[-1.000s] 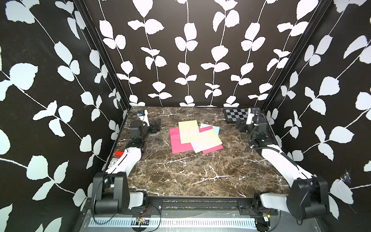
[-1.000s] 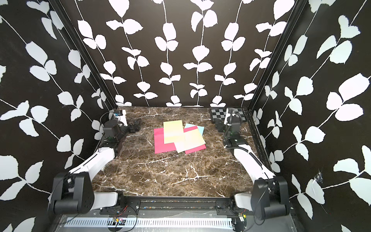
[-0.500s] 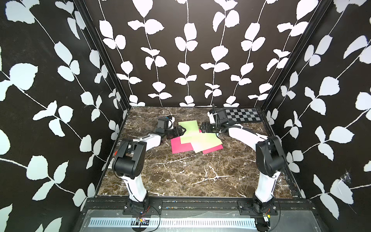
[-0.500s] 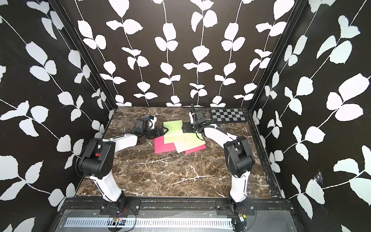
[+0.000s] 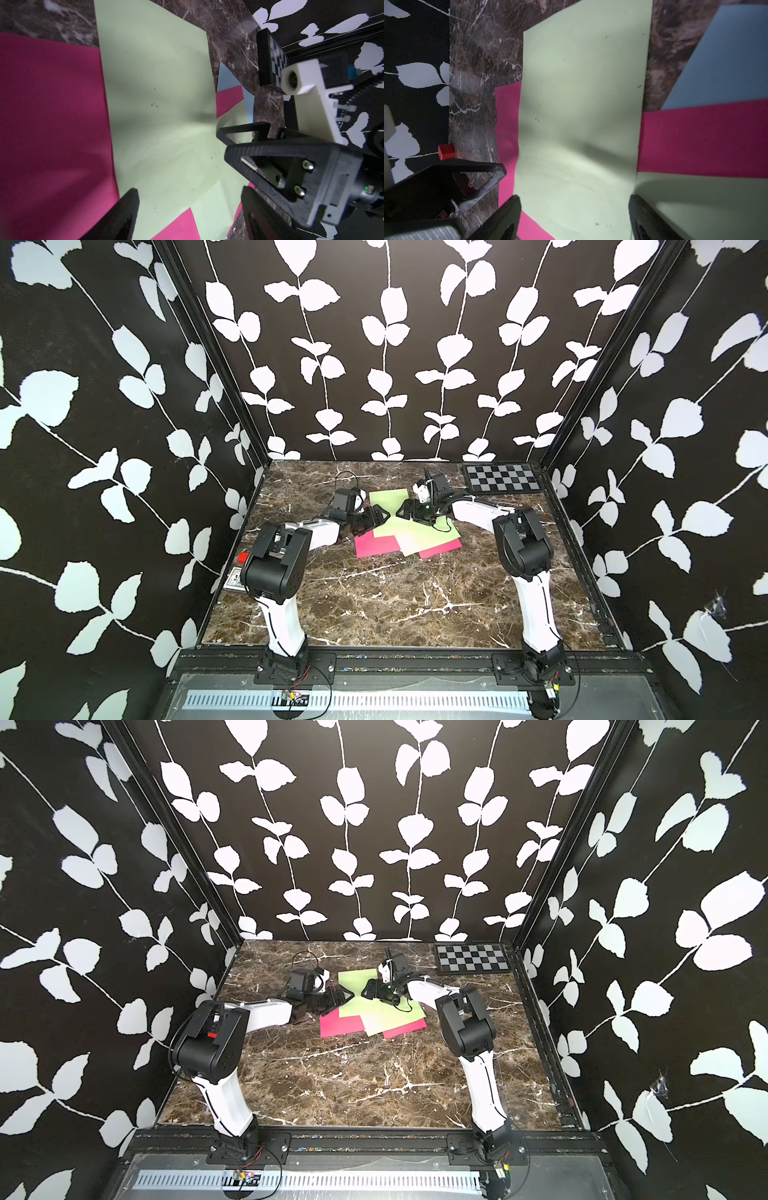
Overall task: Sort the scattered colored papers by color
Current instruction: Pick up the colored paper from the center of the board.
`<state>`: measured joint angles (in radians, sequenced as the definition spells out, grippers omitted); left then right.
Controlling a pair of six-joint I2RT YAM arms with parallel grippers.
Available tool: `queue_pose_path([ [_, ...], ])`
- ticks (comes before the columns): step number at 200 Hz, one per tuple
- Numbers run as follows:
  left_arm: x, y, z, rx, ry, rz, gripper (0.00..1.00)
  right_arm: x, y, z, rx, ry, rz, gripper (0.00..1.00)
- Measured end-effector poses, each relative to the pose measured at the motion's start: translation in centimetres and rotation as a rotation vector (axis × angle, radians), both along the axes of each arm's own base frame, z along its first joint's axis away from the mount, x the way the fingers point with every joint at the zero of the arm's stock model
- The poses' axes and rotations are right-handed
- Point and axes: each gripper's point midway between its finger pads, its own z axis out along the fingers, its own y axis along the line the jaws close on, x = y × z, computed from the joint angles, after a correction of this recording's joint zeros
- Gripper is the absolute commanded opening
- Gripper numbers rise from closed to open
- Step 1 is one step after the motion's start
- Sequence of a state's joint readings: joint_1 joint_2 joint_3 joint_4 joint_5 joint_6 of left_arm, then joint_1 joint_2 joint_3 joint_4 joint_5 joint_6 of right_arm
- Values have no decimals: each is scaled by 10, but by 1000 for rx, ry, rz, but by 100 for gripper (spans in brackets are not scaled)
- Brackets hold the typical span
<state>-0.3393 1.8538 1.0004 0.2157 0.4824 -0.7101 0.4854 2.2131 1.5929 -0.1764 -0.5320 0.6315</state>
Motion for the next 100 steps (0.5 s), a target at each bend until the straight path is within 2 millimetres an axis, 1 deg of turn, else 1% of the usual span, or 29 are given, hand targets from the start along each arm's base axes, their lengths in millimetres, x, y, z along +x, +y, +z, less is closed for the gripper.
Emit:
queue_pose_path([
  [25,0,1,0,1,1,7,81,1,4,5,26,1,4,82],
  [65,2,3,-2,12,-1,22,83,0,6,6,37,3,6,84],
  [100,1,5,-14,22,25,33,84,0,6,5,37,6,3,84],
])
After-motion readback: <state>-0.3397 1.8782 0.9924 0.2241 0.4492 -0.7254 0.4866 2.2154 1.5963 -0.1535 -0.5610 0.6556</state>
